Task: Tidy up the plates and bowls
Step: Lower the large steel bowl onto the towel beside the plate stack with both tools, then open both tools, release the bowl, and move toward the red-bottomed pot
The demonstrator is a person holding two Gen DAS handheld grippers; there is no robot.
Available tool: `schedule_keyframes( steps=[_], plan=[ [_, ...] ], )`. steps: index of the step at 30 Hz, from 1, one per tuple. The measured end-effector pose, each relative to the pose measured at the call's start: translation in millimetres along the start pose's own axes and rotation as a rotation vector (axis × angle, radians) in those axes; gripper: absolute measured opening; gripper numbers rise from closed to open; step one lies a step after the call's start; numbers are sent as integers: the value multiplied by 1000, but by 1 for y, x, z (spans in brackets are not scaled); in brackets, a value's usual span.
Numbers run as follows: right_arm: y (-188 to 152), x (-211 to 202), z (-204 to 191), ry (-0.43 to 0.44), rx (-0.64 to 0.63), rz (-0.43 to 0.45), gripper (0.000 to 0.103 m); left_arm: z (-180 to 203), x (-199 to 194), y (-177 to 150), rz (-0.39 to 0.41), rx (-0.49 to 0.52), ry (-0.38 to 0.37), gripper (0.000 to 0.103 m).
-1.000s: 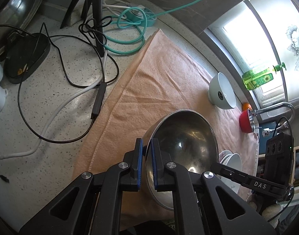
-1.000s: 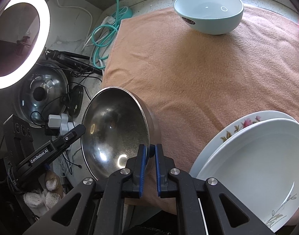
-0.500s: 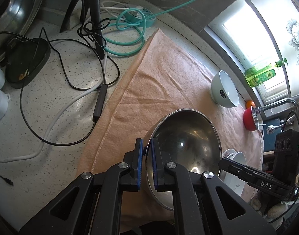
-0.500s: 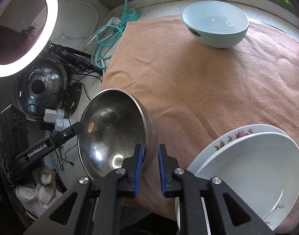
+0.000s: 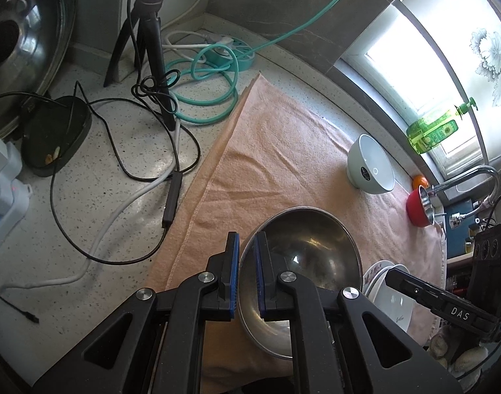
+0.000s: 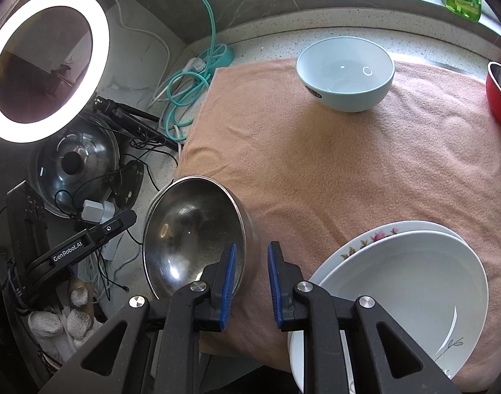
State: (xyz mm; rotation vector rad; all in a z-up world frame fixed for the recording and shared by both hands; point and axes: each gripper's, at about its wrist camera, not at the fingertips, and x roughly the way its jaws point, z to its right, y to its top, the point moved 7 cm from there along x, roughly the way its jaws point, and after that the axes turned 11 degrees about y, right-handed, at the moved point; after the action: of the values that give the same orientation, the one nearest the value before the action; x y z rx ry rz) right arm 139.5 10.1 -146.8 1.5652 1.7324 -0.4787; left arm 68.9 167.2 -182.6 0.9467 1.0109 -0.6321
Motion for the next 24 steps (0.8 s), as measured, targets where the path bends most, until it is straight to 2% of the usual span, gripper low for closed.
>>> schedule_keyframes(
  steps=[9, 20, 24],
  plan=[
    [-2, -27, 4, -17, -8, 83, 18, 18, -12, 1, 24, 24, -45, 13],
    [-10, -84, 42, -41, 34, 216, 18, 69, -27, -11, 39, 94, -96, 13],
    [-13, -110, 58, -84, 28, 243, 18, 91, -30, -16, 41, 117, -110, 13]
  ],
)
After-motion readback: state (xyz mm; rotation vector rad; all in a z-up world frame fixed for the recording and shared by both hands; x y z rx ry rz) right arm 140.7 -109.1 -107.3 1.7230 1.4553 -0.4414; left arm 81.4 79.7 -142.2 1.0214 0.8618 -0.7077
